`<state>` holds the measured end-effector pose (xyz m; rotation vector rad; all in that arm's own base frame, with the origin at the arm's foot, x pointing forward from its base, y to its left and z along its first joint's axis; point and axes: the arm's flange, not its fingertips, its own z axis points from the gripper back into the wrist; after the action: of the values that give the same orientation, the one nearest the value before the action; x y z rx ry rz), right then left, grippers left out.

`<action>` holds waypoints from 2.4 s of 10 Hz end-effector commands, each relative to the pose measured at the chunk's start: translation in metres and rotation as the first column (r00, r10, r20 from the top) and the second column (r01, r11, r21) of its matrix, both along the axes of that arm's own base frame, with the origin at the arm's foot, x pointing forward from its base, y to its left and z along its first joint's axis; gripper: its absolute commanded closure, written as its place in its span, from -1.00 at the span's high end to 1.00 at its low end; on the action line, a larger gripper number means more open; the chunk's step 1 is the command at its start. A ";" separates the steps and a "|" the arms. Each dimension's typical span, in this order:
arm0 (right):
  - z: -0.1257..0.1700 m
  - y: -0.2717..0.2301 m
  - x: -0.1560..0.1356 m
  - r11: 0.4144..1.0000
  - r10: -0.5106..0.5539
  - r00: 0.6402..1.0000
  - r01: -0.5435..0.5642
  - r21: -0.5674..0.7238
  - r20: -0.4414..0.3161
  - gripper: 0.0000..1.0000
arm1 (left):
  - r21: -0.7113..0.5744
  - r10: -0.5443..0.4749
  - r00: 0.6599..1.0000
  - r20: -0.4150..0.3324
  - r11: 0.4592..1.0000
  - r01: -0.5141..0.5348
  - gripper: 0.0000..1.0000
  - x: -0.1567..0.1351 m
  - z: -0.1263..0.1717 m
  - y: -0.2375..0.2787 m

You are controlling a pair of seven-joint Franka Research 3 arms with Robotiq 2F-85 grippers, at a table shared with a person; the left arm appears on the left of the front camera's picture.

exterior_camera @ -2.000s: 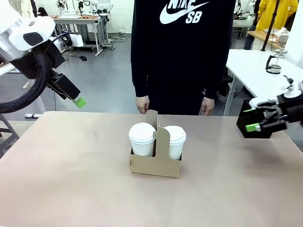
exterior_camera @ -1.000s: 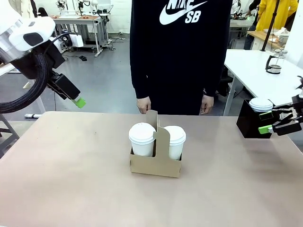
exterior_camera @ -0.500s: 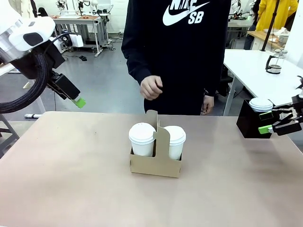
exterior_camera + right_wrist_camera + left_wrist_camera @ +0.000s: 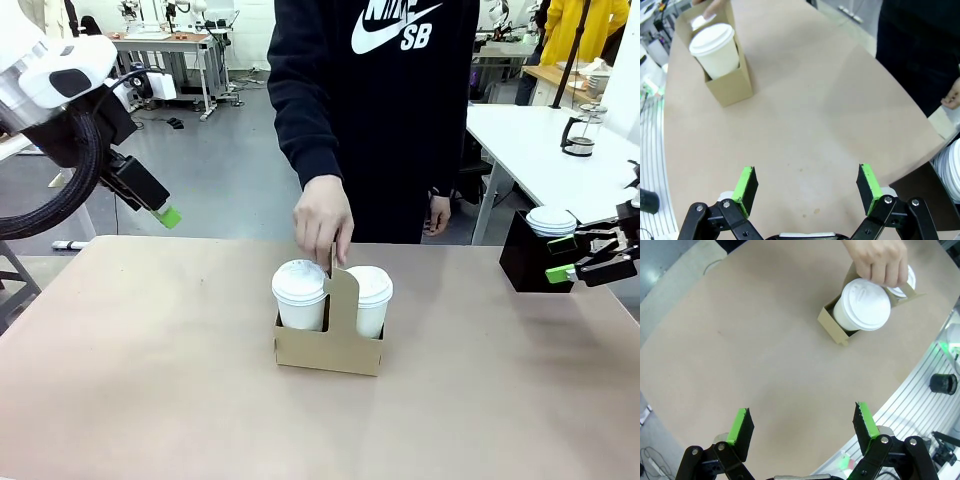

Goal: Pour a drink into a cup and package it in a carrier.
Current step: Insert the held 600 ml Paper Cup into the Cup Carrier.

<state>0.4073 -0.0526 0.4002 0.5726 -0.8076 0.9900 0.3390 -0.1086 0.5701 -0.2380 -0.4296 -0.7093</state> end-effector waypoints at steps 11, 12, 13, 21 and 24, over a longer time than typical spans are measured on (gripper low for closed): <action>0.001 -0.001 0.000 1.000 0.004 1.000 -0.004 -0.005 0.011 1.00 | 0.012 0.012 1.000 -0.007 1.000 -0.012 1.00 0.001 0.002 0.000; 0.001 -0.001 0.000 1.000 0.004 1.000 -0.004 -0.005 0.011 1.00 | 0.012 0.012 1.000 -0.007 1.000 -0.012 1.00 0.001 0.002 0.000; 0.001 -0.001 0.000 1.000 0.004 1.000 -0.004 -0.005 0.011 1.00 | 0.012 0.012 1.000 -0.007 1.000 -0.012 1.00 0.001 0.002 0.000; 0.001 -0.001 0.000 1.000 0.004 1.000 -0.004 -0.005 0.011 1.00 | 0.012 0.012 1.000 -0.007 1.000 -0.012 1.00 0.001 0.002 0.000; 0.001 -0.001 0.000 1.000 0.004 1.000 -0.004 -0.005 0.011 1.00 | 0.012 0.012 1.000 -0.007 1.000 -0.012 1.00 0.001 0.002 0.000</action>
<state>0.4073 -0.0526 0.4002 0.5726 -0.8077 0.9900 0.3390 -0.1086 0.5701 -0.2380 -0.4295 -0.7093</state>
